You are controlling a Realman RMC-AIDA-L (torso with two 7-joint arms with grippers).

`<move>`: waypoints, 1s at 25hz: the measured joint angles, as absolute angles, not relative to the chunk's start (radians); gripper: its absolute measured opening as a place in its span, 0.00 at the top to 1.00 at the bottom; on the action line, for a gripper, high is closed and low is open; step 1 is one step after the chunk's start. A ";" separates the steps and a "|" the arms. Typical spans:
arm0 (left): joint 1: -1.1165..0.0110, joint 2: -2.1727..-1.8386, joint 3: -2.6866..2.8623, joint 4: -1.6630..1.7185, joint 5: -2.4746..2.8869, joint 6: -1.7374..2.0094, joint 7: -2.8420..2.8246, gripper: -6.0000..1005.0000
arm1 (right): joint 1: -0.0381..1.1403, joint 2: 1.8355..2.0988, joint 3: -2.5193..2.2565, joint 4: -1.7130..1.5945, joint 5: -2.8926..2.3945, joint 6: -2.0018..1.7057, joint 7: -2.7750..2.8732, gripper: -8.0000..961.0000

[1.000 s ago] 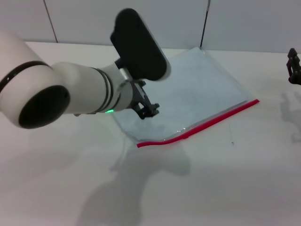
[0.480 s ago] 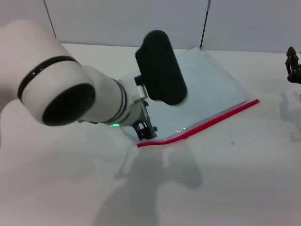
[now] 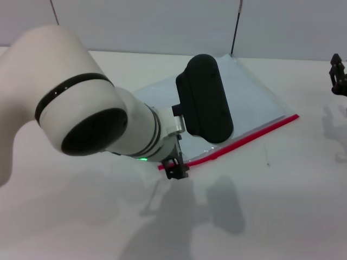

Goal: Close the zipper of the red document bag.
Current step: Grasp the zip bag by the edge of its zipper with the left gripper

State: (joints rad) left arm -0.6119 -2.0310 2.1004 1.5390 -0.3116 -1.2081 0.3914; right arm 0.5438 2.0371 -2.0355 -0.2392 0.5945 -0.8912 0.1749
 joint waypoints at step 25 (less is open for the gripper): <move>-0.672 -2.031 2.103 1.372 -0.311 -1.166 0.428 0.35 | 0.557 2.036 -2.036 -0.245 0.595 -0.890 0.175 0.64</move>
State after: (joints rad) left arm -0.6716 -2.0310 2.1028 1.3722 -0.3114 -1.1659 0.4277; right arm 0.5568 2.0356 -2.0356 -0.2450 0.5952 -0.8896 0.1749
